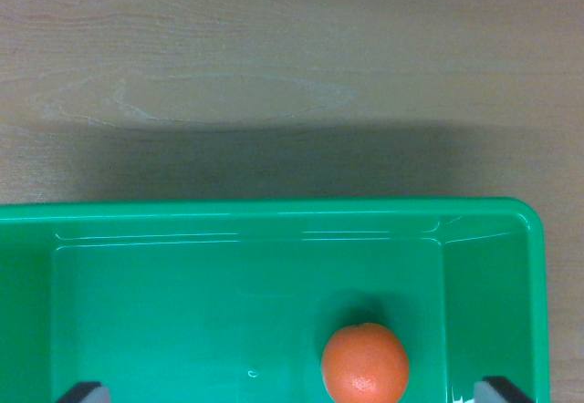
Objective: Pick fruit
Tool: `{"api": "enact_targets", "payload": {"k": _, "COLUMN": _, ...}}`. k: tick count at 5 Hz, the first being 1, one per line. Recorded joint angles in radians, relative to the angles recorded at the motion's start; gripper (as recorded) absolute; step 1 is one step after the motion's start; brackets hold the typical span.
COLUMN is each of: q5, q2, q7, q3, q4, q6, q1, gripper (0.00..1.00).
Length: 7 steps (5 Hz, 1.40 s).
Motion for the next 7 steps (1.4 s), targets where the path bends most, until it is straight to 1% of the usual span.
{"api": "enact_targets", "payload": {"k": 1, "q5": 0.0006, "q2": 0.003, "q7": -0.002, "q3": -0.002, "q4": -0.010, "q6": -0.011, "q1": -0.0009, "gripper": 0.00}}
{"api": "enact_targets", "payload": {"k": 2, "q5": 0.0006, "q2": 0.003, "q7": -0.002, "q3": -0.002, "q4": -0.010, "q6": -0.011, "q1": -0.0009, "gripper": 0.00}}
{"api": "enact_targets", "payload": {"k": 3, "q5": 0.0015, "q2": 0.007, "q7": -0.005, "q3": -0.004, "q4": -0.026, "q6": -0.029, "q1": -0.0024, "gripper": 0.00}}
{"api": "enact_targets", "payload": {"k": 4, "q5": 0.0015, "q2": 0.007, "q7": -0.005, "q3": -0.004, "q4": -0.026, "q6": -0.029, "q1": -0.0024, "gripper": 0.00}}
{"api": "enact_targets", "payload": {"k": 5, "q5": 0.0027, "q2": 0.012, "q7": -0.010, "q3": -0.007, "q4": -0.047, "q6": -0.052, "q1": -0.0043, "gripper": 0.00}}
{"api": "enact_targets", "payload": {"k": 6, "q5": 0.0027, "q2": 0.012, "q7": -0.010, "q3": -0.007, "q4": -0.047, "q6": -0.052, "q1": -0.0043, "gripper": 0.00}}
{"api": "enact_targets", "payload": {"k": 7, "q5": 0.0042, "q2": 0.019, "q7": -0.015, "q3": -0.011, "q4": -0.073, "q6": -0.081, "q1": -0.0066, "gripper": 0.00}}
